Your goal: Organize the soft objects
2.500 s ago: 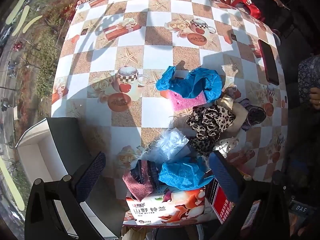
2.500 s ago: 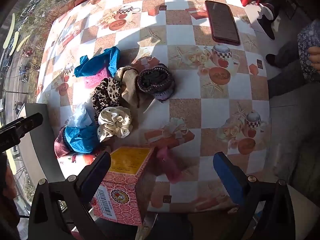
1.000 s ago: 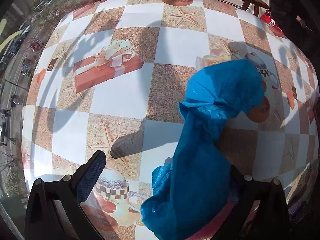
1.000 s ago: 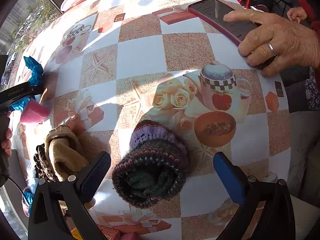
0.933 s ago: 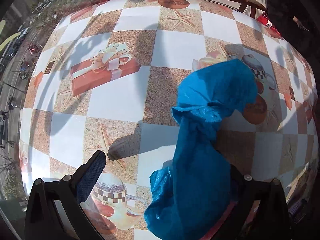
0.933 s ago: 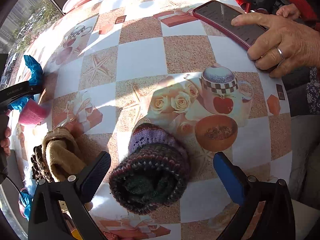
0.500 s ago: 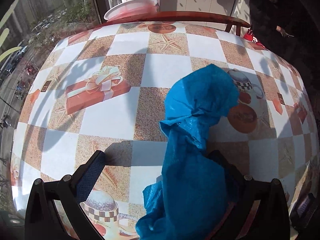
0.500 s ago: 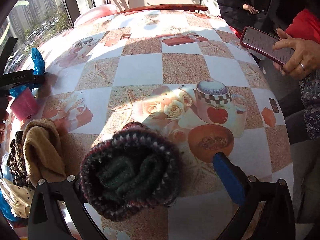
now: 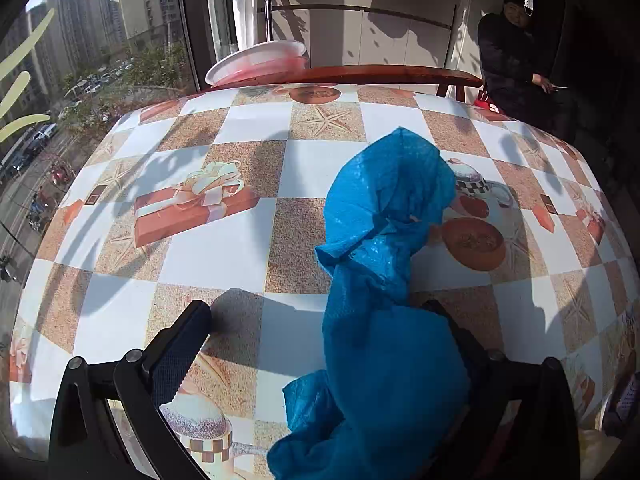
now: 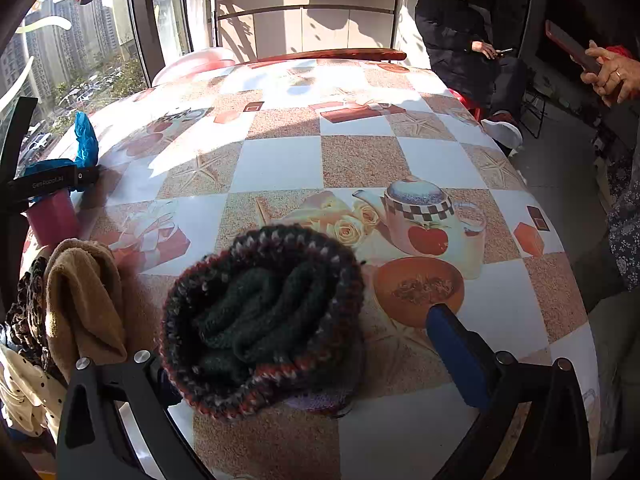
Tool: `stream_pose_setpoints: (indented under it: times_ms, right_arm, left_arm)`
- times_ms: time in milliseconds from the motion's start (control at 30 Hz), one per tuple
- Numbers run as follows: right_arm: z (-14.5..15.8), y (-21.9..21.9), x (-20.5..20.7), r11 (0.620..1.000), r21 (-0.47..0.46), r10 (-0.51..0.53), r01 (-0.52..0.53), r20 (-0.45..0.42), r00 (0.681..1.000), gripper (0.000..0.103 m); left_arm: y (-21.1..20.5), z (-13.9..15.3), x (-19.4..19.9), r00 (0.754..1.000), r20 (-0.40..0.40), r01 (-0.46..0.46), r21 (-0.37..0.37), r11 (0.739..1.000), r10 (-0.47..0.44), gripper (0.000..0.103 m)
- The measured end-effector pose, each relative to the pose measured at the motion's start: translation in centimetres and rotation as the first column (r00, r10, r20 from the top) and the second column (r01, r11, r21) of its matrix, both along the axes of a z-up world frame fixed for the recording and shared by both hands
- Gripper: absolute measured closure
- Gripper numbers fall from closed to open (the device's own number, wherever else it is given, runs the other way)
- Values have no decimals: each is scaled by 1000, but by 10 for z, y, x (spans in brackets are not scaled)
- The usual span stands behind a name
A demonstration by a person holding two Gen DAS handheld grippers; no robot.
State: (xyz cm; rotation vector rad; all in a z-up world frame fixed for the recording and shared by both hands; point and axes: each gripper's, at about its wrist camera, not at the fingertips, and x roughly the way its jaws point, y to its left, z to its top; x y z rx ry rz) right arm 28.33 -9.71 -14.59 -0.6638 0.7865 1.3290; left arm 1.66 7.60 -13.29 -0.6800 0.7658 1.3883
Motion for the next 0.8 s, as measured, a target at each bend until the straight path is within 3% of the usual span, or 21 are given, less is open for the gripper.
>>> stream_pose_setpoints:
  times_ms: [800]
  right_arm:
    - [0,1,0,1000,-3,0,0,0,1000,0]
  left_arm:
    - [-3,2,0,1000,4,8,-5,1000,-8,0]
